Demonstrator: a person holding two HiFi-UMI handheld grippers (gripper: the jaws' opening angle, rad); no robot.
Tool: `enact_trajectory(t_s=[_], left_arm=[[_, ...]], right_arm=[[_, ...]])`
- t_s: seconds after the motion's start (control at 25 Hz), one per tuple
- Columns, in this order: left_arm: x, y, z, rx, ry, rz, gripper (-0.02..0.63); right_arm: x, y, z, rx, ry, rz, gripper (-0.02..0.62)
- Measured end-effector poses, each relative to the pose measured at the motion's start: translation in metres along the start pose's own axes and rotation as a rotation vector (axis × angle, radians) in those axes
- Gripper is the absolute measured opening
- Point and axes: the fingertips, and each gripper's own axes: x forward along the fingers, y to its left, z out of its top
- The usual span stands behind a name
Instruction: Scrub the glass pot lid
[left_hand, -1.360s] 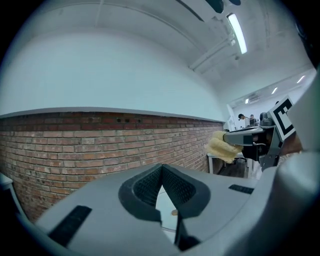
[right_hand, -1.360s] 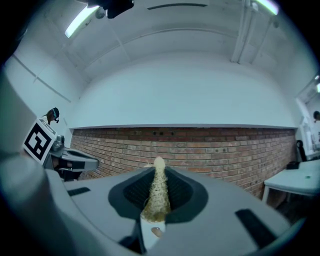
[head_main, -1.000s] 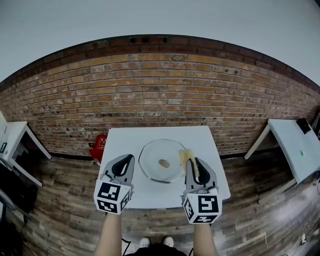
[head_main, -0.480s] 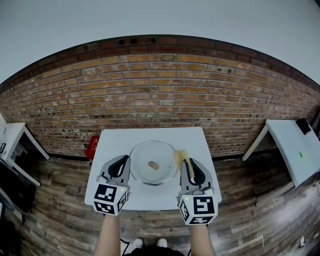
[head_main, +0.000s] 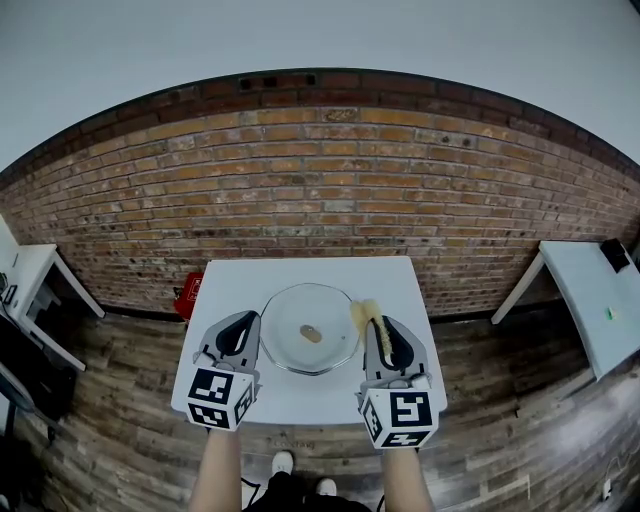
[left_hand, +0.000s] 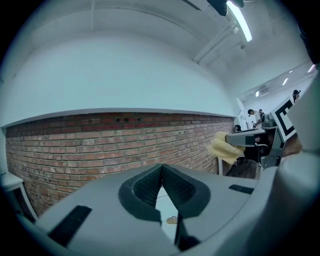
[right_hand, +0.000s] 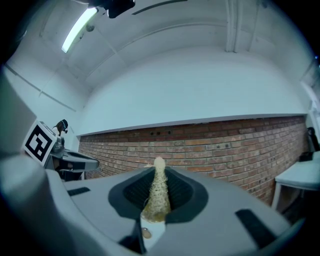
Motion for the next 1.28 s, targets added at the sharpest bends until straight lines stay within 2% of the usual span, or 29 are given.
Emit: enact_trajectory(t_s=[0.28, 0.56, 1.28], left_arm=[[0.009, 0.013, -0.002, -0.006, -0.008, -0.007, 0.011], [0.025, 0.024, -0.017, -0.017, 0.024, -0.025, 0.011], [0.072, 0.057, -0.120, -0.106, 0.179, -0.050, 0.012]], right_arm=[[0.011, 0.003, -0.001, -0.006, -0.001, -0.013, 0.058], [0.026, 0.000, -0.012, 0.005, 0.021, -0.028, 0.058], [0.092, 0.023, -0.096, 0.024, 0.160, 0.010, 0.058]])
